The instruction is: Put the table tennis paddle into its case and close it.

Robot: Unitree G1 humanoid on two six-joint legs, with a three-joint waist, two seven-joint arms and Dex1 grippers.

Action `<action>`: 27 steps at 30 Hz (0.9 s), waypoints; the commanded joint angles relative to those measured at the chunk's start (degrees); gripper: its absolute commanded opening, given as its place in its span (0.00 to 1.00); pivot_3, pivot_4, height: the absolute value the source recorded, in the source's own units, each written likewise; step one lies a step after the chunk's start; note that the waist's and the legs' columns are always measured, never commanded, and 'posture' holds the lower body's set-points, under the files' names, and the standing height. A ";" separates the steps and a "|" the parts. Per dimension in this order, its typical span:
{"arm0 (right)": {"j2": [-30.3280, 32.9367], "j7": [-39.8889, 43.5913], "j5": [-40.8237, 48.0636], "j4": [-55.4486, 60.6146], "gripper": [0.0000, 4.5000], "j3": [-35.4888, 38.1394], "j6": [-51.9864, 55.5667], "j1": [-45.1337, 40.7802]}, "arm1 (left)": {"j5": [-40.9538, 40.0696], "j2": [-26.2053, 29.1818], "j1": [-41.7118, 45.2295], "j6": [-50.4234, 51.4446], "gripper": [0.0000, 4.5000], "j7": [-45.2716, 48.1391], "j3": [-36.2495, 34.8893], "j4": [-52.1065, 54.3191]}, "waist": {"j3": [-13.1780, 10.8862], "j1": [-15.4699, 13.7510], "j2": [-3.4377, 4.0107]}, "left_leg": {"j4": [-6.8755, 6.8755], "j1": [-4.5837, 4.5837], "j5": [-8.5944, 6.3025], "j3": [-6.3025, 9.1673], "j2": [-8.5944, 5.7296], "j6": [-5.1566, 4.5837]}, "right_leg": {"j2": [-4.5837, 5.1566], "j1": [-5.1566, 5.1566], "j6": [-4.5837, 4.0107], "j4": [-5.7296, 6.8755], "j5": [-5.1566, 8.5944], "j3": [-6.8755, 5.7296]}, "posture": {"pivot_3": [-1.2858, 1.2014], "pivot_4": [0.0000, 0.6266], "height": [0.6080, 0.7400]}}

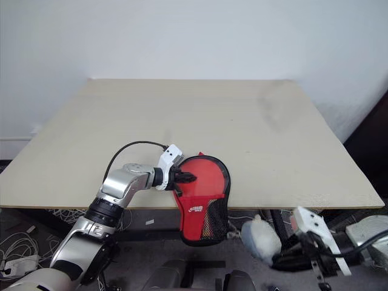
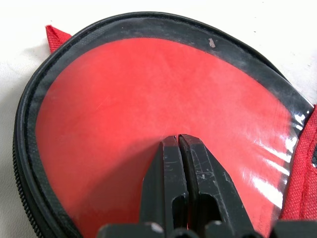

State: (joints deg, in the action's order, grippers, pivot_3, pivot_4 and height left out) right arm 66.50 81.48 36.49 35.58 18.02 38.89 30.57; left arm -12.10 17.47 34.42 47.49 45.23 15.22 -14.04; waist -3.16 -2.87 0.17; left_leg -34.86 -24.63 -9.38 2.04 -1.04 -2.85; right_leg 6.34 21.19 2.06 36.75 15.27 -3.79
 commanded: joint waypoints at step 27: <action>-4.94 -7.30 1.69 -8.93 0.44 -7.72 1.65 -25.23 | 2.61 1.53 -0.60 0.32 0.00 -1.91 1.18 -6.23 | 0.37 0.55 -0.04 | -0.30 0.04 -0.25 -0.03 -0.20 -0.27 | 0.61 -0.14 0.35 0.00 -0.05 -0.26 | 0.52 0.00 0.87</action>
State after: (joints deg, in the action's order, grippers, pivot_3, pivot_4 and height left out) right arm 62.03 74.82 35.55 27.12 9.29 39.43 7.64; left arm -12.05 17.39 35.31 46.09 44.80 15.28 -16.79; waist -2.79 -2.31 0.13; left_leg -35.16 -24.58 -9.62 2.00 -1.24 -3.11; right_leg 6.94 21.04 2.41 36.75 15.21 -4.05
